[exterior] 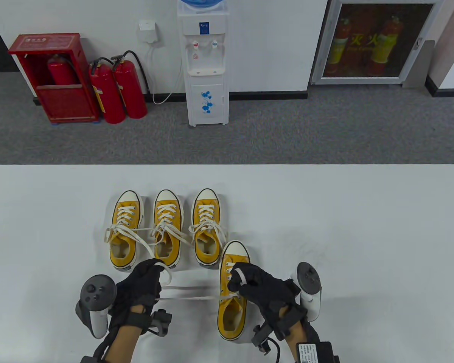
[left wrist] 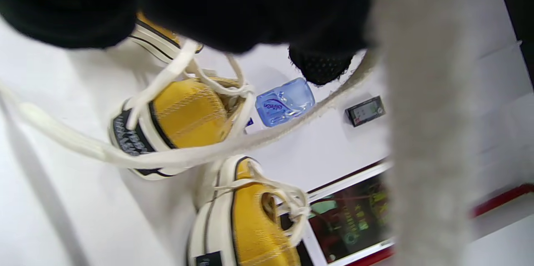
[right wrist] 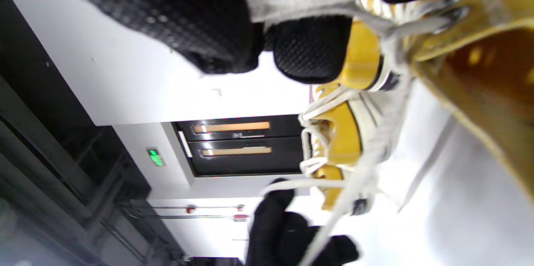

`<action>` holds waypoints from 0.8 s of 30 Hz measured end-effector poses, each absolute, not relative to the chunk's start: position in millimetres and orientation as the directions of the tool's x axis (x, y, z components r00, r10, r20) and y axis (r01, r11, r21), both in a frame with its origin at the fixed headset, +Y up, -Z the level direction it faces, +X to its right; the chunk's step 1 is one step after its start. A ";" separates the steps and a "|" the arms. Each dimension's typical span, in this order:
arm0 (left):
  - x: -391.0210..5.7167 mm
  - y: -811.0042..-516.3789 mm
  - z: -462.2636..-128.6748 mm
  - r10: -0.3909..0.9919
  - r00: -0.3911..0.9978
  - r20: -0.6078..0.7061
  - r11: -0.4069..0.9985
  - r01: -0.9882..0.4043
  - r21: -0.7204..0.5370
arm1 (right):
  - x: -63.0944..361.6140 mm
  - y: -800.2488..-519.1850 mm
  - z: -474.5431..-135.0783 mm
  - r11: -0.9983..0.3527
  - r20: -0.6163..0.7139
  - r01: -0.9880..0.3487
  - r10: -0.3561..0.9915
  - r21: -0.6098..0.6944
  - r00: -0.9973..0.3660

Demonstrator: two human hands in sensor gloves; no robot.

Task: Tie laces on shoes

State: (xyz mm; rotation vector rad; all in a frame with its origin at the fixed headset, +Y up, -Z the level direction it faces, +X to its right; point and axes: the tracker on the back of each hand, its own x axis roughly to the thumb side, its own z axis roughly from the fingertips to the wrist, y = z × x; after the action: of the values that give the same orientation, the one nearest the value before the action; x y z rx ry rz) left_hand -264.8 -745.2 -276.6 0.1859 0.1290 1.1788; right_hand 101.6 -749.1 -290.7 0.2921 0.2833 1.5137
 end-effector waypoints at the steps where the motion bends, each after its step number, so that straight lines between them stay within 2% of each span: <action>1: -263.8 -743.6 -276.1 0.935 0.354 0.000 0.347 -0.915 0.208 | 100.8 -748.0 -290.5 -0.006 0.026 -0.934 1.000 0.357 0.004; 4: -257.9 -737.6 -274.0 0.963 0.268 0.010 0.262 -0.949 0.176 | 96.2 -740.8 -288.5 -0.181 0.124 -0.925 0.981 0.335 -0.147; 10: -241.4 -718.3 -273.4 0.985 0.145 0.098 0.134 -0.985 0.108 | 87.2 -730.6 -285.6 -0.405 0.235 -0.877 0.907 0.259 -0.349; 16: -213.5 -698.8 -272.6 0.989 -0.017 0.149 -0.012 -0.999 -0.034 | 75.7 -729.1 -286.9 -0.473 0.243 -0.851 0.874 0.230 -0.420; 24: -182.6 -681.4 -276.0 0.982 -0.110 0.153 -0.078 -0.977 -0.199 | 60.5 -725.7 -283.0 -0.594 0.307 -0.774 0.796 0.221 -0.522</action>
State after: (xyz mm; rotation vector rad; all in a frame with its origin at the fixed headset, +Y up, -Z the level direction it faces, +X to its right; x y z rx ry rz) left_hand -182.6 -681.4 -276.0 -0.0239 -0.2846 1.6568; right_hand 60.5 -725.7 -283.0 0.4716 0.0704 2.1562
